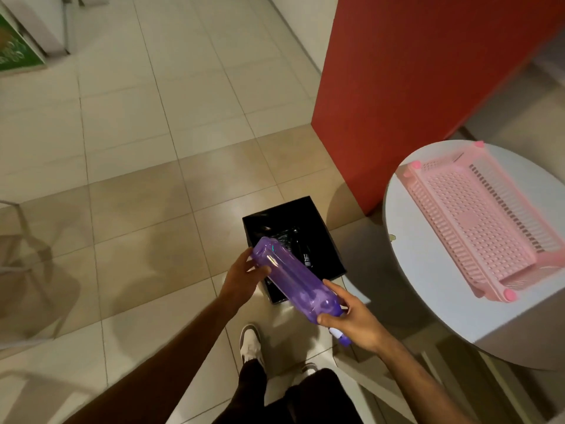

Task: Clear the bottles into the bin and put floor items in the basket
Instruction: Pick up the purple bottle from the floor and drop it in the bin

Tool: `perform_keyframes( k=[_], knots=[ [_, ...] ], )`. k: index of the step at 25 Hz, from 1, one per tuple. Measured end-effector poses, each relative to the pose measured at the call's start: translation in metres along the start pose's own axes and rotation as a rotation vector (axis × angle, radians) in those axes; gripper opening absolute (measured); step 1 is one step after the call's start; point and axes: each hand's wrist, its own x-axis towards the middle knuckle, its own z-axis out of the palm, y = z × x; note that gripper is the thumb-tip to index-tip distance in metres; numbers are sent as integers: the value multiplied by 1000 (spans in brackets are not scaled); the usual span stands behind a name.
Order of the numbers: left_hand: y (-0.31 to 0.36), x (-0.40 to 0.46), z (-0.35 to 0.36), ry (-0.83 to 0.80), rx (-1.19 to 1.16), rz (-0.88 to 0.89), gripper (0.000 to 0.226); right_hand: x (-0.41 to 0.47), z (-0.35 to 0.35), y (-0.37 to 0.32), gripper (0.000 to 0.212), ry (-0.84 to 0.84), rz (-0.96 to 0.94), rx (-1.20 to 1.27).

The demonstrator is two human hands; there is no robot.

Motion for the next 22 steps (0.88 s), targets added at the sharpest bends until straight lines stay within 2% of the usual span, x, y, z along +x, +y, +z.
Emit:
perform_keyframes(
  k=[2,5,7,11,12,16,19,22],
  knots=[
    [-14,31,-2,-52,75,7,51,39,-4,1,82,31,42,7],
    [-55,87,12,-95,446,86,69,112,-4,26,77,67,104,-30],
    [-79,108,20,-111,675,57,73,148,2,43,72,114,118,-86],
    [-188,193,48,-269,1071,115,77,259,21,122,84,116,176,-296],
    [-193,196,45,-297,1158,109,80,265,25,123,83,118,176,-311],
    [-284,231,45,-383,1373,115,89,321,62,190,72,193,153,-334],
    [-310,233,41,-378,1469,210,95,334,82,207,54,299,132,-346],
    [-317,240,41,-392,1523,241,105,344,89,218,45,309,90,-396]
  ],
)
